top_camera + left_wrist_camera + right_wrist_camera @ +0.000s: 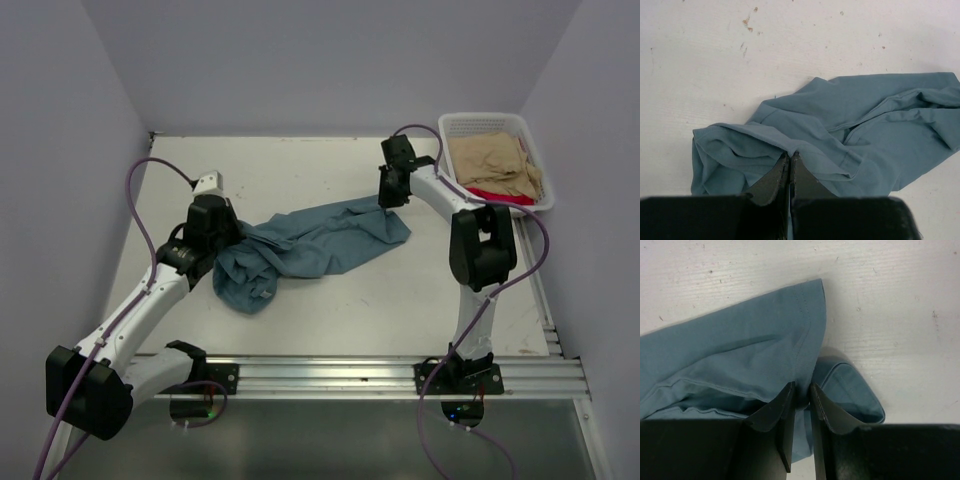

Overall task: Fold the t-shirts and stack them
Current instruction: Flatten the tshirt out

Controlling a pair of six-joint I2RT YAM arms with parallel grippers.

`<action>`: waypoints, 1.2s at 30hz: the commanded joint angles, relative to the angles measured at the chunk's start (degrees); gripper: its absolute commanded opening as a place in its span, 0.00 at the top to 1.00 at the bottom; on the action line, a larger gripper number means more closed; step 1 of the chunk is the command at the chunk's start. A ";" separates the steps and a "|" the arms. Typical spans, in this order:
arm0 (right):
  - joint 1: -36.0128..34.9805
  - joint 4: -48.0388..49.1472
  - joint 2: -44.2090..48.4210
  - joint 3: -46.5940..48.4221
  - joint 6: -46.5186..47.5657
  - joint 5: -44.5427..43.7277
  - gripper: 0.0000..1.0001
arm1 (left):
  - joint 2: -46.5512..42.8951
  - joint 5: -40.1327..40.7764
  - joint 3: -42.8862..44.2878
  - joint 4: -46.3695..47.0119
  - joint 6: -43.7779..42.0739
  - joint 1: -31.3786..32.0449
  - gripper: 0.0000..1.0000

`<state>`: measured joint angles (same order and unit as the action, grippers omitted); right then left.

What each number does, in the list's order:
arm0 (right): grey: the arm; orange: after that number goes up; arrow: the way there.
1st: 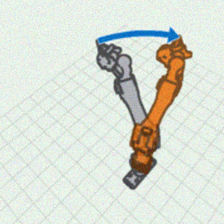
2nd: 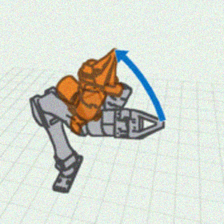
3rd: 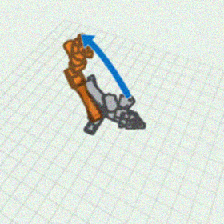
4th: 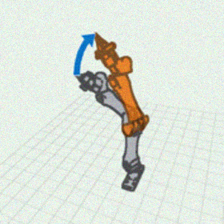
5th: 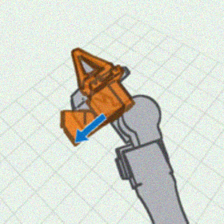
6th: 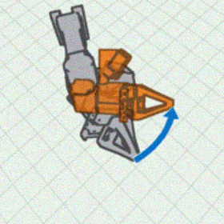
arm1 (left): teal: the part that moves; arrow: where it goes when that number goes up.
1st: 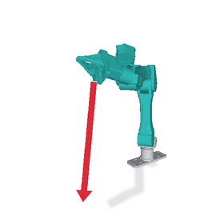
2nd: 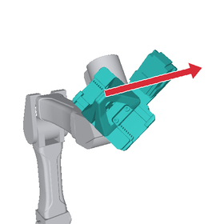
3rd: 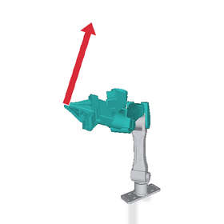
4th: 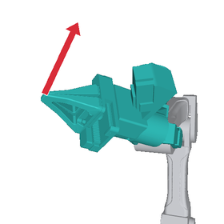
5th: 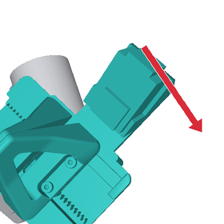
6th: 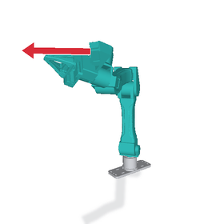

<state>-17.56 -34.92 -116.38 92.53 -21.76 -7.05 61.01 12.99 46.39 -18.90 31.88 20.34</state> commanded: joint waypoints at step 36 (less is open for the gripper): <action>0.16 3.10 16.07 -5.60 0.49 -2.09 1.00 | -2.65 0.71 4.75 1.41 -3.57 0.14 1.00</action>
<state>-17.58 -34.59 -107.46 87.48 -21.54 -8.01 60.71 12.36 46.85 -18.98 30.81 20.34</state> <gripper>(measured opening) 0.015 0.013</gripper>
